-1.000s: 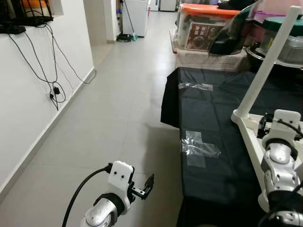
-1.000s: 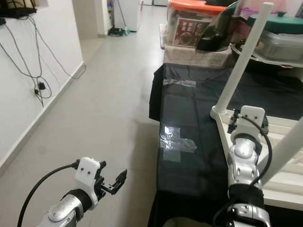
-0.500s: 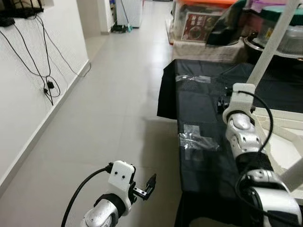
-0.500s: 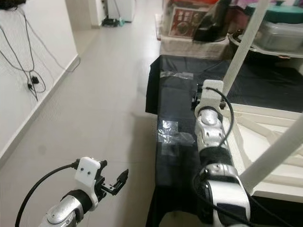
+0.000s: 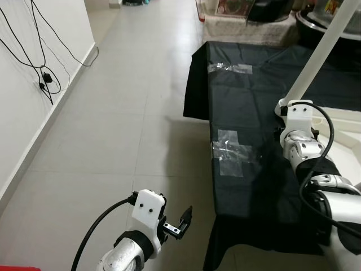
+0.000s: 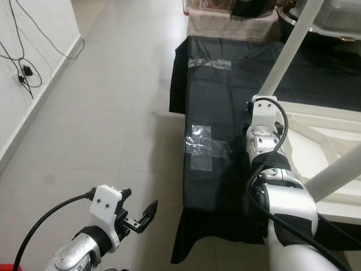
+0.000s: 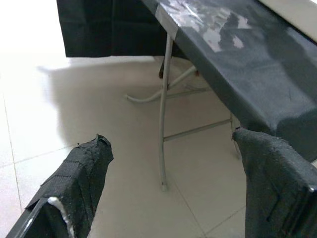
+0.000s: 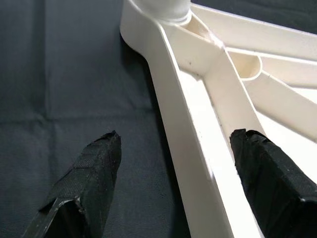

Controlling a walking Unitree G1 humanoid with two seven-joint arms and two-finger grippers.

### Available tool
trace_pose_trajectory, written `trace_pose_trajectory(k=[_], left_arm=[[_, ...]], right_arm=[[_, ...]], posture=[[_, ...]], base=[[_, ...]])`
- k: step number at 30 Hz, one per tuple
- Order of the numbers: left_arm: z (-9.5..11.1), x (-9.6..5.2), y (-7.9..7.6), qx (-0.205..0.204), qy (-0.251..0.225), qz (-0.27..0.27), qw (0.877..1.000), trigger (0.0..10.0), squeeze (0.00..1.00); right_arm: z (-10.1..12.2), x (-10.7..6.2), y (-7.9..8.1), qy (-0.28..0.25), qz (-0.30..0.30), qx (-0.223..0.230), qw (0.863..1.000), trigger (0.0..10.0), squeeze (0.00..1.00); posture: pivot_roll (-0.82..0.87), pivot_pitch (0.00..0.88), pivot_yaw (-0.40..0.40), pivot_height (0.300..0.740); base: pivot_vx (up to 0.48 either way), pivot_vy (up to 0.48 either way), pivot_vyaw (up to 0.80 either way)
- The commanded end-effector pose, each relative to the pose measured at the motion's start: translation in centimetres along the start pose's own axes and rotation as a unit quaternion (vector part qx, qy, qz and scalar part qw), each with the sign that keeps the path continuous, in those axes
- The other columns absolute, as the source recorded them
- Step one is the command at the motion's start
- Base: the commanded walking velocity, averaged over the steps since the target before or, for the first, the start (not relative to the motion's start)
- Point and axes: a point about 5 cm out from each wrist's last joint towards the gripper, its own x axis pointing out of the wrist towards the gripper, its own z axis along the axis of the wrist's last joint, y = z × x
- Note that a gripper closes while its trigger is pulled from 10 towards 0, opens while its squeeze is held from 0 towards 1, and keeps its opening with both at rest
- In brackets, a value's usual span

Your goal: Building children table

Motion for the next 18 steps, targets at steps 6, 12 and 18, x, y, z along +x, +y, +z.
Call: trace_pose_trajectory(k=[6, 12, 18], left_arm=[[-0.2, -0.3, -0.3, -0.007, 0.012, -0.004, 1.000, 10.0, 0.00], [-0.1, -0.2, -0.4, -0.008, 0.013, -0.003, 1.000, 10.0, 0.00], [0.0, -0.2, -0.4, -0.012, 0.012, -0.001, 1.000, 10.0, 0.00]], right_arm=[[-1.1, 0.0, 0.2, 0.059, 0.042, -0.008, 0.997, 10.0, 0.00], [-1.3, 0.0, 0.3, 0.077, 0.049, 0.008, 0.996, 10.0, 0.00], [-2.3, -0.2, 0.7, 0.114, 0.098, 0.014, 0.989, 3.6, 0.00]], posture=[[0.09, 0.237, -0.077, 0.740], [0.09, 0.235, -0.082, 0.740], [0.08, 0.229, -0.085, 0.740]], base=[[0.000, 0.000, 0.00], [0.000, 0.000, 0.00], [0.000, 0.000, 0.00]])
